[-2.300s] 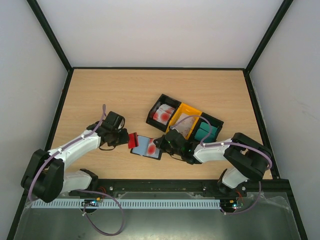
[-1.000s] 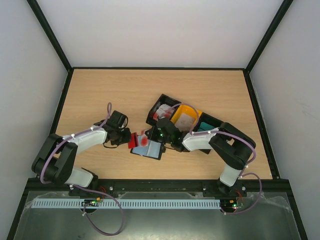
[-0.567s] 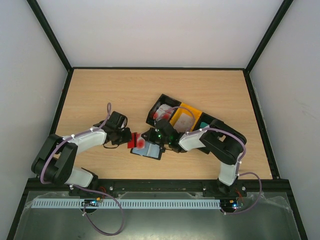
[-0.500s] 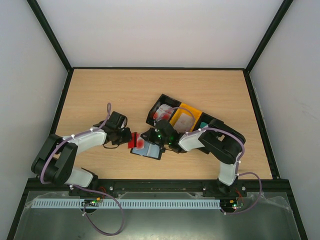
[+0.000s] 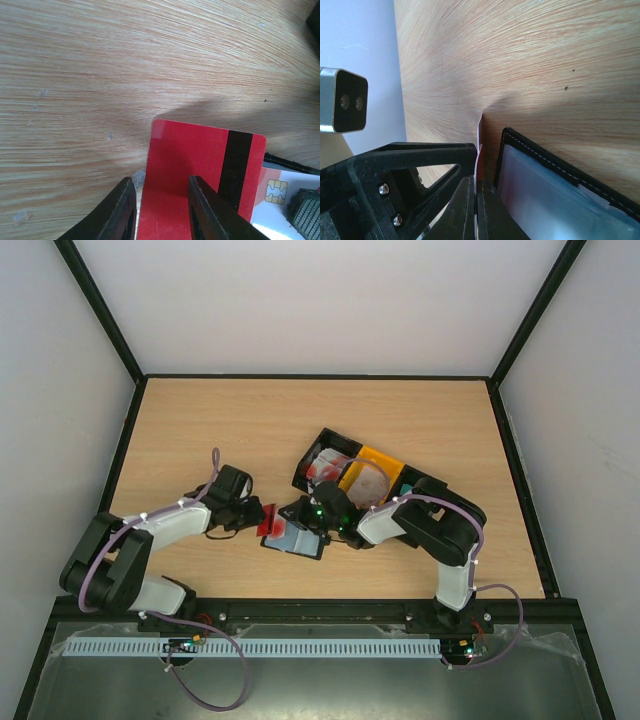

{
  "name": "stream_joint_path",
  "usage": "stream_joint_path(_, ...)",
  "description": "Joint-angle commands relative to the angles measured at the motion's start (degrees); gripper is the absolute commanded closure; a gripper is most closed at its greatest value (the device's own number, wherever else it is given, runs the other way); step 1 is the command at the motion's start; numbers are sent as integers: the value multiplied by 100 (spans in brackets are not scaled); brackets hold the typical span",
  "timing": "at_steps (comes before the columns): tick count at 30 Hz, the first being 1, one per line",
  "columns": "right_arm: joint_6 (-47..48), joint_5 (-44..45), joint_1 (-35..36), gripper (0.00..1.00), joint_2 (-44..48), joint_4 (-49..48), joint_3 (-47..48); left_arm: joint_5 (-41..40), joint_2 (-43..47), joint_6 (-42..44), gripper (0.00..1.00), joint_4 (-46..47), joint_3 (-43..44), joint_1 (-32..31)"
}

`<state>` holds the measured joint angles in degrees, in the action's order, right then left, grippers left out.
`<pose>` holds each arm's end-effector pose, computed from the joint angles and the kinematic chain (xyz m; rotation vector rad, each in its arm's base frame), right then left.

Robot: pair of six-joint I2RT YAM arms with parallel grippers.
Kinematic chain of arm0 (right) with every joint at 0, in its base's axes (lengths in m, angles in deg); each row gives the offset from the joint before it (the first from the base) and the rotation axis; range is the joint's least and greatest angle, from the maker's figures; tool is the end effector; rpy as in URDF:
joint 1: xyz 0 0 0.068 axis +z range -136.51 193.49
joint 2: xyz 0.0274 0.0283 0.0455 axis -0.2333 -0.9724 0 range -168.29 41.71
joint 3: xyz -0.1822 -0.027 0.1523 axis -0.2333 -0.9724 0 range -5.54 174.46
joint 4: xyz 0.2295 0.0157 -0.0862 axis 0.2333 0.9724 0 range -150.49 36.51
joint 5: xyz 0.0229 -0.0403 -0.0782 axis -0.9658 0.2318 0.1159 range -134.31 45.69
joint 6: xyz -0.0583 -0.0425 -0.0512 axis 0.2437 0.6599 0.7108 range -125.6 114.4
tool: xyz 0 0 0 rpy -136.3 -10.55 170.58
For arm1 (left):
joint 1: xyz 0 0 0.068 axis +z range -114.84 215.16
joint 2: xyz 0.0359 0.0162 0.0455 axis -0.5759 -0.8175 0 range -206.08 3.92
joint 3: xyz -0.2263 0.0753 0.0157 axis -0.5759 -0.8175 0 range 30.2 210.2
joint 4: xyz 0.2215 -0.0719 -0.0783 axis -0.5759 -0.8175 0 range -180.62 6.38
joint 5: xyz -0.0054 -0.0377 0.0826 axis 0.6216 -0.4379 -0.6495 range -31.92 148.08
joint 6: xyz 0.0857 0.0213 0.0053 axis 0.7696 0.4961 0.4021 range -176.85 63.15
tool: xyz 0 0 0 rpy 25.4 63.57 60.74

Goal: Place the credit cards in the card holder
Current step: Pick up the credit card from the center of the board.

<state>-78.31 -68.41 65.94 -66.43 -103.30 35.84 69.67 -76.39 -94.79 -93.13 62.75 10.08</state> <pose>0.1997 0.3127 0.0859 0.0958 2.4594 1.6464 0.2297 -0.1249 0.0835 -0.2211 2.6774 -0.6446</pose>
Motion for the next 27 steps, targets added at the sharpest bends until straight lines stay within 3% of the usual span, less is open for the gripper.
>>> stream_joint_path(1, -77, -105, -3, 98, -31, -501, -22, 315, -29, -84, 69, -404, -255, -14)
stream_joint_path(17, 125, -68, 10, 98, 229, -529, -404, 1289, 138, -156, 66, 145, -561, -35)
stream_joint_path(27, -10, -291, 13, 98, 318, -1077, -741, 1307, 141, -26, 61, 122, -607, -277)
